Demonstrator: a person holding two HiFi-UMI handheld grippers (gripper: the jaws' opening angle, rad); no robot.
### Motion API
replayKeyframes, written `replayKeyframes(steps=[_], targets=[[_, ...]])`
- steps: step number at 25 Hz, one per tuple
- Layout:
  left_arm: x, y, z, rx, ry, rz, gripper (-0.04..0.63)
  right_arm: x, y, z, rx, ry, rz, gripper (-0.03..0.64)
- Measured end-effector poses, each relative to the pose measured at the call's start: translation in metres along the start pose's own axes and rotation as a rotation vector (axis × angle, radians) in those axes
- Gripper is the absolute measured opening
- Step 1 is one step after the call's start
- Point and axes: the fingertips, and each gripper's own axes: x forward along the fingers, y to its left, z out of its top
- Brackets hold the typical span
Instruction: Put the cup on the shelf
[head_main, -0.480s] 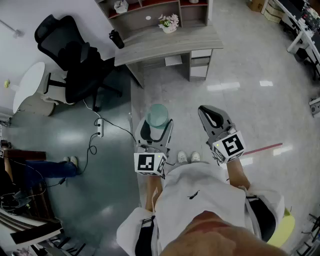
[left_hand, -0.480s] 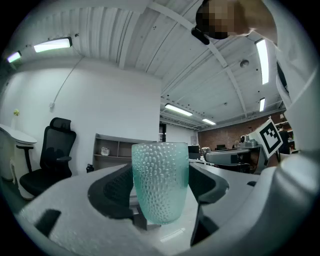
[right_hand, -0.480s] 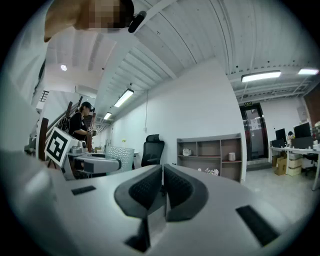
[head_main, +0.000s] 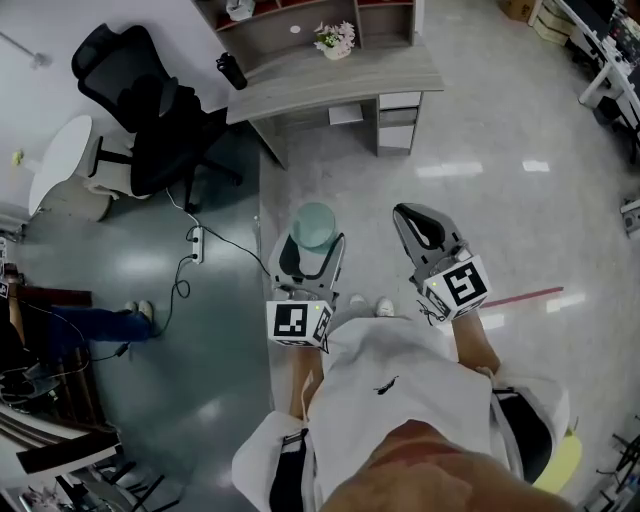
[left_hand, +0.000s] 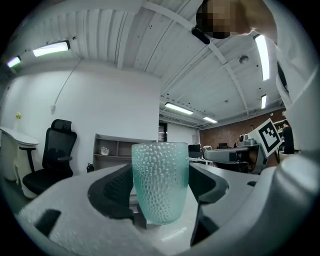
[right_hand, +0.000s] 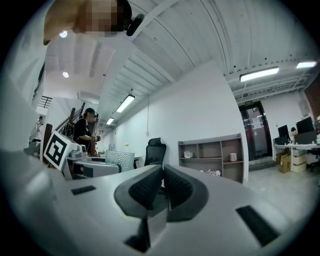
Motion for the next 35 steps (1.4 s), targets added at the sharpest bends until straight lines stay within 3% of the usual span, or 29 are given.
replayKeyframes(steps=[17, 35], targets=[[0.036, 0.013, 0.004, 0.004, -0.023, 0.012, 0.362, 0.028, -0.029, -0.003, -0.011, 0.006, 0.007, 0.035], [0.113, 0.088, 0.009, 0.008, -0.019, -0.023, 0.362, 0.129, -0.067, -0.006, -0.005, 0.029, -0.024, 0.035]])
